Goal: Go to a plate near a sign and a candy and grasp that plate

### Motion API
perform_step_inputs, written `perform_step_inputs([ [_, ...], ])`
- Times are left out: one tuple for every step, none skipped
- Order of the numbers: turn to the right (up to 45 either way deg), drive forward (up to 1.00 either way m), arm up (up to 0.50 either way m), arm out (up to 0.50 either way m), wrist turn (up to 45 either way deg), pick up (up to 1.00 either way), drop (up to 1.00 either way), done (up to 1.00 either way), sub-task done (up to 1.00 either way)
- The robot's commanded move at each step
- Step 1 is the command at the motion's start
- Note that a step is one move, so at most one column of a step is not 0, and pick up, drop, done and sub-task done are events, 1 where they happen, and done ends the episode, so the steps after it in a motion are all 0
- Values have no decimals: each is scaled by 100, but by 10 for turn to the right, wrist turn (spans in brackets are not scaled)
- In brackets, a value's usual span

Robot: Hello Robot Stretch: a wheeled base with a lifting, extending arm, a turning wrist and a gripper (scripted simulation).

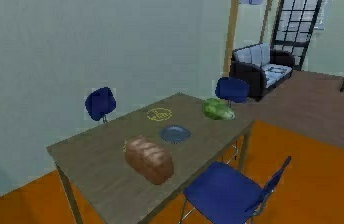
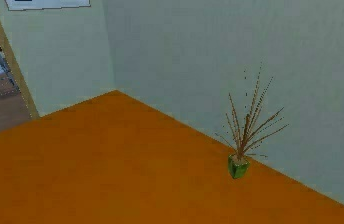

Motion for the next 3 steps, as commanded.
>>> perform_step_inputs([
  [0,35,0,0,0,0,0,0,0],
  [-450,0,0,0,0,0,0,0,0],
  [-390,0,0,0,0,0,0,0,0],
])
